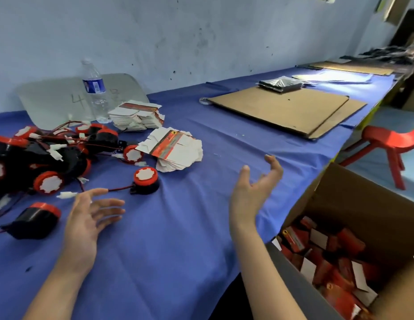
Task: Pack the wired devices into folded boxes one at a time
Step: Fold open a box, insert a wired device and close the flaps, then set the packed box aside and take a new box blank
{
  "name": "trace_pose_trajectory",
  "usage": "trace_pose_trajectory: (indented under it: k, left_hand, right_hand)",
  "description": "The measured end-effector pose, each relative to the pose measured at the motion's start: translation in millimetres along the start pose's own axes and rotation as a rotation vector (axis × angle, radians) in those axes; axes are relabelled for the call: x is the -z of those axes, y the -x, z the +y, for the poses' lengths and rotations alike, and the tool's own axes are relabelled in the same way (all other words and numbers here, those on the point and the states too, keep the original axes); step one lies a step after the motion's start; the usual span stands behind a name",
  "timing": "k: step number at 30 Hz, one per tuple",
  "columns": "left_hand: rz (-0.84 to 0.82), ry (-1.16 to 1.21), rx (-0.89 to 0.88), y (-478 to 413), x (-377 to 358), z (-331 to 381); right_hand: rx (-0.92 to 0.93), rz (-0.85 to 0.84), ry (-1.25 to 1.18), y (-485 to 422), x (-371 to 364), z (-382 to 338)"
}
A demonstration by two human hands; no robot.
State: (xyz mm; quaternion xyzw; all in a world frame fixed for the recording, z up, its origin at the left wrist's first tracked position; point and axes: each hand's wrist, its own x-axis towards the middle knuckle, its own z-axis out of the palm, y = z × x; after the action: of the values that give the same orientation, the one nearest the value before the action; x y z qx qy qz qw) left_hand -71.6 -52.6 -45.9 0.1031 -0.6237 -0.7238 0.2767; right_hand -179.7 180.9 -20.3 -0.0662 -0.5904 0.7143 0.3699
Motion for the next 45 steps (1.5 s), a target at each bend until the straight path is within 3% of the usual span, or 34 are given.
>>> trace_pose_trajectory:
  k: [4, 6, 7, 11, 17, 22, 27, 29, 32, 35, 37, 39, 42, 45]
  left_hand:
    - [0.027, -0.035, 0.012, 4.4, -0.4, 4.0]
    - [0.039, -0.040, 0.019, 5.4, -0.3, 5.0]
    - [0.038, -0.041, 0.023, 6.3, -0.7, 5.2]
    - [0.057, -0.042, 0.023, 5.3, 0.4, 3.7]
    - [0.060, -0.048, 0.033, 2.9, 0.4, 2.7]
    - [0.035, -0.088, 0.022, 4.4, -0.2, 0.7]
    - [0.026, -0.088, 0.013, 5.0, 1.6, -0.6]
    - [0.021, -0.092, 0.010, 5.3, 1.8, -1.1]
    - [0.027, -0.094, 0.010, 5.6, 1.7, -0.2]
    - [0.091, -0.087, -0.032, 5.4, -1.2, 2.5]
    - [0.187, -0.083, -0.100, 5.0, -4.1, 5.0]
    - [0.275, -0.140, -0.198, 5.9, -8.1, 9.3]
    - [0.354, -0.216, -0.273, 8.8, -12.8, 15.8]
    - [0.406, -0.214, -0.246, 10.2, -11.2, 15.4]
  right_hand:
    - [0.110, -0.813, 0.506, 2.9, -90.9, 5.5]
    - [0.103, -1.057, 0.685, 7.4, -125.0, 14.8]
    - [0.096, -1.102, 0.735, 9.8, -136.3, 22.6]
    - [0.181, -1.080, 0.918, 23.1, -148.6, 59.6]
    - [0.302, -0.878, 0.935, 19.5, -147.3, 66.3]
    - [0.355, -0.699, 0.870, 23.5, -147.9, 55.5]
    - [0.400, -0.655, 0.740, 18.7, -145.8, 51.2]
    - [0.430, -0.666, 0.641, 15.3, -144.0, 51.3]
    - [0.419, -0.679, 0.286, 19.7, -144.1, 40.6]
    - [0.189, -0.605, -0.048, 28.2, -142.8, 18.3]
    - [-0.074, -0.697, -0.267, 29.1, -139.0, 3.0]
    - [-0.275, -0.928, -0.439, 31.6, -133.4, -6.4]
    - [-0.234, -1.253, -0.283, 49.8, -128.8, -13.2]
    - [-0.153, -1.362, -0.136, 69.6, -127.0, -11.6]
